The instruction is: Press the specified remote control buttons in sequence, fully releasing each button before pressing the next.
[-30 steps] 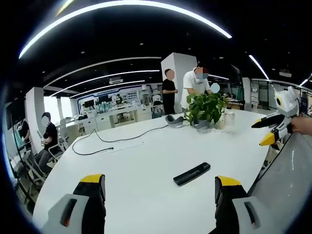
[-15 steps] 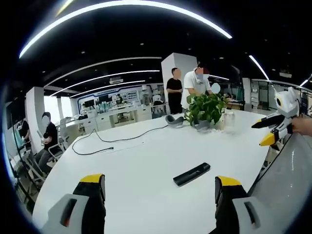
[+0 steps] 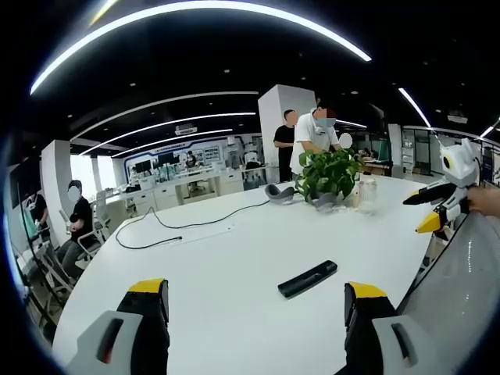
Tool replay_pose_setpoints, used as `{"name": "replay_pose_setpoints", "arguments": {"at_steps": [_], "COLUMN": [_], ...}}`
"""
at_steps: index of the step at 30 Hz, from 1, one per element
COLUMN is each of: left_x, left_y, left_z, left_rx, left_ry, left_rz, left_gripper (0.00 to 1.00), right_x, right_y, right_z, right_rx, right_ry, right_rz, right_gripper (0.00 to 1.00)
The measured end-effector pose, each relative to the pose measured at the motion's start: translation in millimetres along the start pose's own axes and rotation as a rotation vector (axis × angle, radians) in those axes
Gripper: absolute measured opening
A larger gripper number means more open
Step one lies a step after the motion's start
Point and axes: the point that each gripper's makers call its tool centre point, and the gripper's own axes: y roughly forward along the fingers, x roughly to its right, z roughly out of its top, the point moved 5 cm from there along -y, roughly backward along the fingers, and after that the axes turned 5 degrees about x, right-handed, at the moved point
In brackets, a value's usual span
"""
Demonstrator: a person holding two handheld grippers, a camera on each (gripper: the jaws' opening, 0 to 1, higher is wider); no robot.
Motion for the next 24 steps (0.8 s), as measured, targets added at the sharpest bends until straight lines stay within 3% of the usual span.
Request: {"name": "replay_pose_setpoints", "arguments": {"at_steps": [24], "left_x": [0.1], "left_y": [0.3], "left_z": [2.9], "left_rx": [0.017], "left_ry": [-0.001], "left_rz": [-0.003], "left_gripper": [0.97], "right_x": [2.8], "right_y": [0.2], "right_z": [0.1], "right_rx": [-0.001], "right_ry": [0.005], "right_rz": [-0.013], "right_gripper": [0.71]}}
